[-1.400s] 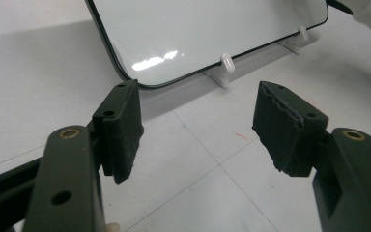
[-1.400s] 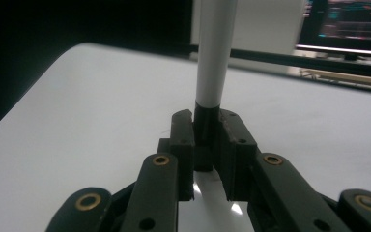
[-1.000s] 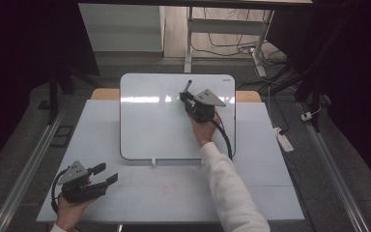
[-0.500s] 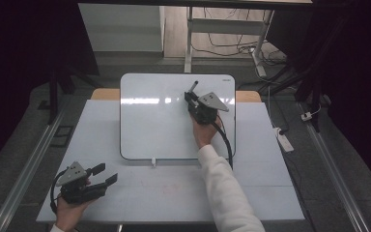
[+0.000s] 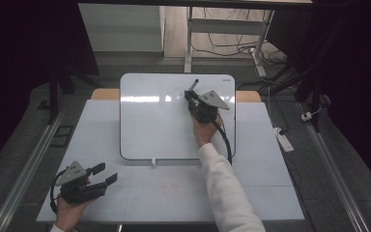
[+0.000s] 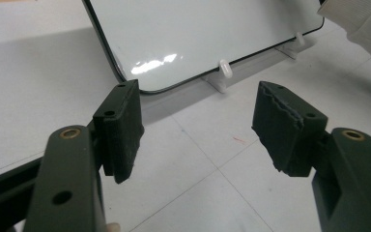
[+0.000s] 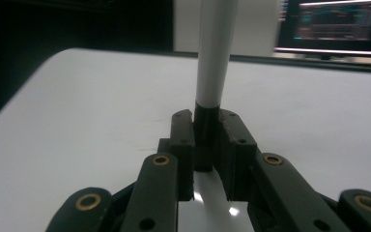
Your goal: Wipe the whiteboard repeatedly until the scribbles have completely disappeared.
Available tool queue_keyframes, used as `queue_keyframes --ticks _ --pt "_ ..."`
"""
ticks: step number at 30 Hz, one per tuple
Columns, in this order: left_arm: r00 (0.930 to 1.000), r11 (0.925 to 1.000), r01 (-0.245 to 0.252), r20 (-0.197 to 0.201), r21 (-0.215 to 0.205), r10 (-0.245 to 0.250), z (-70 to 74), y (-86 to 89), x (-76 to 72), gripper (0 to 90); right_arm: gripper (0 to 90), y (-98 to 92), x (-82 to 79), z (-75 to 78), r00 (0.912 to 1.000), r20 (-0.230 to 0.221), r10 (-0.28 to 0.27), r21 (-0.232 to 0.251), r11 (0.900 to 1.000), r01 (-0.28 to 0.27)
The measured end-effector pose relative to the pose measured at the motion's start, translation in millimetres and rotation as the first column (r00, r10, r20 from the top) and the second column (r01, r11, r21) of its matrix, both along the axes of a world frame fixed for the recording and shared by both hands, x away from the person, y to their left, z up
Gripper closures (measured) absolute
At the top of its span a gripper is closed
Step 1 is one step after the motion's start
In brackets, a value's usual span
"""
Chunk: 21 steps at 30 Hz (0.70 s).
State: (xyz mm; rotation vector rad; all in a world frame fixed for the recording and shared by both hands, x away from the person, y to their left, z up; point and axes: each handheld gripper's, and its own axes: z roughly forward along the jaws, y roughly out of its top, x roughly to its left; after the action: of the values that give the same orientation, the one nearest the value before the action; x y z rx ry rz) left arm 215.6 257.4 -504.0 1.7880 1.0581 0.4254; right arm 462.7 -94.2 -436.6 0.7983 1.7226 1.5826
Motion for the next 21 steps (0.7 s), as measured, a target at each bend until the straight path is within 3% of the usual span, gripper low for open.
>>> queue_keyframes --ticks 2,5,10,13,15,19,21 --pt "1.0 1.0 -0.001 0.004 0.004 0.001 0.3 -0.5 -0.9 35.3 77.5 10.0 -1.2 -1.4 0.9997 0.005 0.025 -0.033 0.999 -0.025" --pt "1.0 1.0 -0.002 0.005 0.001 0.002 0.8 0.2 -1.8 35.3 77.5 8.4 1.9 -0.8 0.9998 -0.015 0.013 0.023 1.0 -0.013" --pt "1.0 1.0 -0.001 0.002 0.004 0.001 -0.2 -0.4 -0.4 35.3 77.5 27.6 -7.4 -5.1 0.9982 -0.001 0.06 -0.066 0.996 -0.06" --pt "1.0 1.0 -0.002 0.007 0.005 0.002 0.9 0.0 -2.3 35.3 77.5 15.3 -0.6 -0.7 1.0 -0.006 -0.007 0.011 1.0 0.007" --pt "1.0 1.0 -0.002 0.004 0.001 0.002 0.6 0.0 -1.2 35.2 77.5 14.5 -0.1 0.2 0.9999 -0.009 -0.013 0.017 1.0 0.013" --pt "1.0 1.0 0.001 0.0 0.005 -0.001 -0.2 -2.3 0.4 35.2 77.5 40.4 -8.3 -7.6 0.9962 -0.011 0.087 -0.057 0.995 -0.087" --pt "1.0 1.0 -0.001 0.004 0.006 0.001 0.7 -2.0 -1.3 35.1 77.5 42.5 -8.8 -8.4 0.9945 -0.027 0.101 -0.055 0.993 -0.103"
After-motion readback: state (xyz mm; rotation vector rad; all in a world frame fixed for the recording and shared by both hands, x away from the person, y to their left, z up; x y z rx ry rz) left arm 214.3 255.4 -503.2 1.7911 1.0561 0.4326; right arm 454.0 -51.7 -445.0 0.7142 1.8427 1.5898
